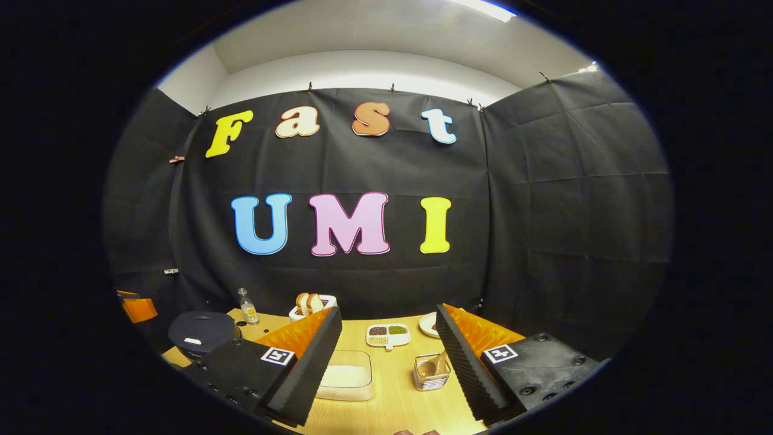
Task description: Close the left gripper, press the button to open the rice cooker; take a wooden spoon from the chopstick holder with the right hand, scoop a spoonful of rice and pour it into the rice cooker, then put the wooden spoon back into the chopstick holder.
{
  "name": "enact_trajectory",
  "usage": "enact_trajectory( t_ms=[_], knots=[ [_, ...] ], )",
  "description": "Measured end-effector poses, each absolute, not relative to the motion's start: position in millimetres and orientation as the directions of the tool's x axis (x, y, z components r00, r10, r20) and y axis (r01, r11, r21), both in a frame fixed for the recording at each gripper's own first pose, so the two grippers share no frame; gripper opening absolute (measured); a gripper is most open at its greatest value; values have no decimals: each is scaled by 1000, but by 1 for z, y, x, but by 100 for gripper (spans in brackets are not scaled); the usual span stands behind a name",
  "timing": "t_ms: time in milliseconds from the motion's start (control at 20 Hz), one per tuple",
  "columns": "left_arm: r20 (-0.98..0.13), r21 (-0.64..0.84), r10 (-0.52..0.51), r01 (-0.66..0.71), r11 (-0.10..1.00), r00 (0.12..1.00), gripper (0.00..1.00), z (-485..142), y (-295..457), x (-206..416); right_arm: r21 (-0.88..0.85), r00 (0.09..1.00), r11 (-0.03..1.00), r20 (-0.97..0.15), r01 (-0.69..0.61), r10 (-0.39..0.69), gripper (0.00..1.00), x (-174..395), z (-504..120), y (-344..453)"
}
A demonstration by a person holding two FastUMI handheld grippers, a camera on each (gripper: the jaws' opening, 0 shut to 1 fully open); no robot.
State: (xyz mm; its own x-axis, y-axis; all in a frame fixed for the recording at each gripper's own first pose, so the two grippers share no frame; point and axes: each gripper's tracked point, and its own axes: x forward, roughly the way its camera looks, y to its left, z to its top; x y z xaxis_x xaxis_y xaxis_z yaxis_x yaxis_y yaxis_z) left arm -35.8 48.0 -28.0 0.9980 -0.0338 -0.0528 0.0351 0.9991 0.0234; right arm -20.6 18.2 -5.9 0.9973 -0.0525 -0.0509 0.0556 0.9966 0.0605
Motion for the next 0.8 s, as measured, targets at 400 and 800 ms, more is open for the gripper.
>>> enact_trajectory(
  t_ms=[400,800],
  knots=[
    [-62,-25,-5,3,1000,998,93,-22,77,-37,71,997,995,-54,66,-62,98,-33,-5,6],
    [-217,-64,68,-84,994,974,29,-41,97,18,71,998,997,-40,41,-38,98,-6,-17,-22]
  ],
)
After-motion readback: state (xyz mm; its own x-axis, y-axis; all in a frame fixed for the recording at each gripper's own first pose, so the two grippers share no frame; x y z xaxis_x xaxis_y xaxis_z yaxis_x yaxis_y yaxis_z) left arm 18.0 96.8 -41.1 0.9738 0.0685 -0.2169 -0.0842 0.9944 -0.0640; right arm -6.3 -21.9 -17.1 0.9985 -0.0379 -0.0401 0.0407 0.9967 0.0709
